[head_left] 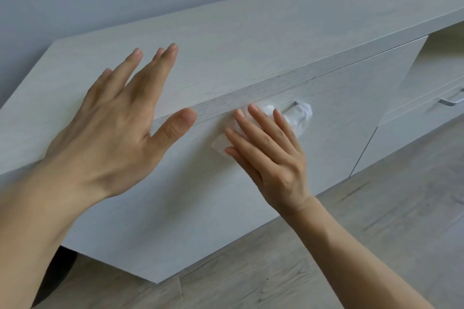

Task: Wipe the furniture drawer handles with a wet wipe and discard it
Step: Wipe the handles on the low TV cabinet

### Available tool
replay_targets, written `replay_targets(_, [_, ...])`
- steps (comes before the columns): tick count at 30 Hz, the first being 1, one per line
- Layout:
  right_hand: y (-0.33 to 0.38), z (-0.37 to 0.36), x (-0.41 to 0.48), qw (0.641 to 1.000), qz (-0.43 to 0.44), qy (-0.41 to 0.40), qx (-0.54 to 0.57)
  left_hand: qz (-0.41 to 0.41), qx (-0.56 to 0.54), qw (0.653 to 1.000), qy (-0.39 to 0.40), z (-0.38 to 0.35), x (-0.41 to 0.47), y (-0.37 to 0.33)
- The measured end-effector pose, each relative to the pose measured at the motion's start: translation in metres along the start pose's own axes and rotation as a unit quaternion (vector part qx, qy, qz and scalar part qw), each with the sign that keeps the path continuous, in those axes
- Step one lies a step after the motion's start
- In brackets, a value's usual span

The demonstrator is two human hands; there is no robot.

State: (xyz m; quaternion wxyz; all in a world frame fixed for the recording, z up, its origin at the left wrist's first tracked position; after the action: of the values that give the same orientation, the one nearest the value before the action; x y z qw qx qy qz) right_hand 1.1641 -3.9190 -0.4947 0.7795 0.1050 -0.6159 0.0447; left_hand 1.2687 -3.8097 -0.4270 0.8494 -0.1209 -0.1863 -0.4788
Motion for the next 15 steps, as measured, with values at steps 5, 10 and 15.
replay_targets(5, [-0.042,0.019,-0.011,0.997,-0.064,-0.030,0.008,0.008,-0.005,1.000,0.007,-0.002,-0.001,0.001])
replay_targets(10, [-0.025,0.011,-0.012,0.997,-0.059,-0.025,0.046,0.016,-0.004,1.000,-0.002,-0.001,-0.001,0.001])
replay_targets(15, [0.000,0.000,-0.003,0.997,-0.040,-0.017,0.061,0.011,0.011,1.000,-0.021,-0.001,-0.001,0.002])
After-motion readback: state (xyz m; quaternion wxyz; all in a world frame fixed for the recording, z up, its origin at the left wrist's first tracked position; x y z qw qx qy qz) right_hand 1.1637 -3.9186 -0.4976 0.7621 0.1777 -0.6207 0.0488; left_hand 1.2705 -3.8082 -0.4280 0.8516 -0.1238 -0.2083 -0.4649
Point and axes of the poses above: each hand's wrist, its own x-axis towards the middle knuckle, its own z-axis out of the back of the hand, y = z × x, the point moved 10 cm from there along x, towards the middle knuckle, and after that the axes turned 5 degrees about -z, right-handed, at the moved point
